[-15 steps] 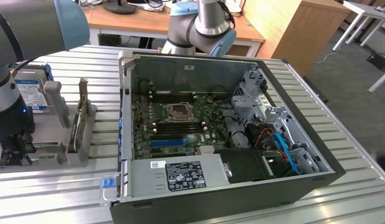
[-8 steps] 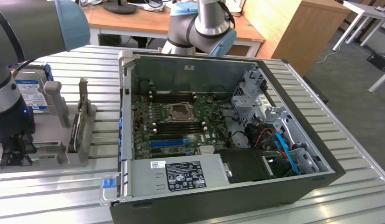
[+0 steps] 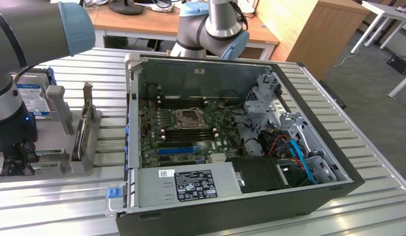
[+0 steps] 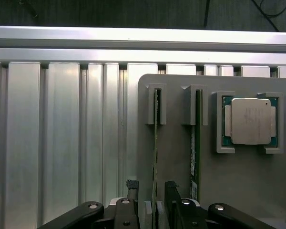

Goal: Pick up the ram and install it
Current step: 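Pick up the ram and move it above insertion slot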

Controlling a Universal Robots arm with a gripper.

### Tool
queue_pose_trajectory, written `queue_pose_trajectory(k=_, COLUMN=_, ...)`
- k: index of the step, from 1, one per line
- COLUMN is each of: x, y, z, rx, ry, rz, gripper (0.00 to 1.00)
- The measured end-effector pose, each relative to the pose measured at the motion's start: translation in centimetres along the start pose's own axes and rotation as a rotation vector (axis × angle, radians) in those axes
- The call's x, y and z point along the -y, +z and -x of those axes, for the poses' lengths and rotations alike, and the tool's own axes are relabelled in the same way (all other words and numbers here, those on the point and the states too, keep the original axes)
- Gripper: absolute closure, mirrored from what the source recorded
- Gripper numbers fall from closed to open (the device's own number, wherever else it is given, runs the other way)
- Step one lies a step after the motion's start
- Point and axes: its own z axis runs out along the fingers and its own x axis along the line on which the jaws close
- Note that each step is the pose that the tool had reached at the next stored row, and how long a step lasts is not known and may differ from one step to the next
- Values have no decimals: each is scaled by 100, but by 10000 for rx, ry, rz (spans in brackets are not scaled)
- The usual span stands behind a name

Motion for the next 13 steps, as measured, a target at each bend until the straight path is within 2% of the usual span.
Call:
queue_pose_trajectory(k=7, x=0, y=0, z=0, rx=1, ry=0, rz=0, gripper=64)
queue_pose_trajectory(k=9, x=0, y=1, z=0, rx=1, ry=-1, rz=-1, gripper=66)
queue_pose_trajectory(k=10, x=0, y=1, z=0, rx=1, ry=-1, rz=-1, gripper=73)
queue_pose_trajectory(k=13, x=0, y=1, z=0, rx=1, ry=0, rz=-1, gripper=73)
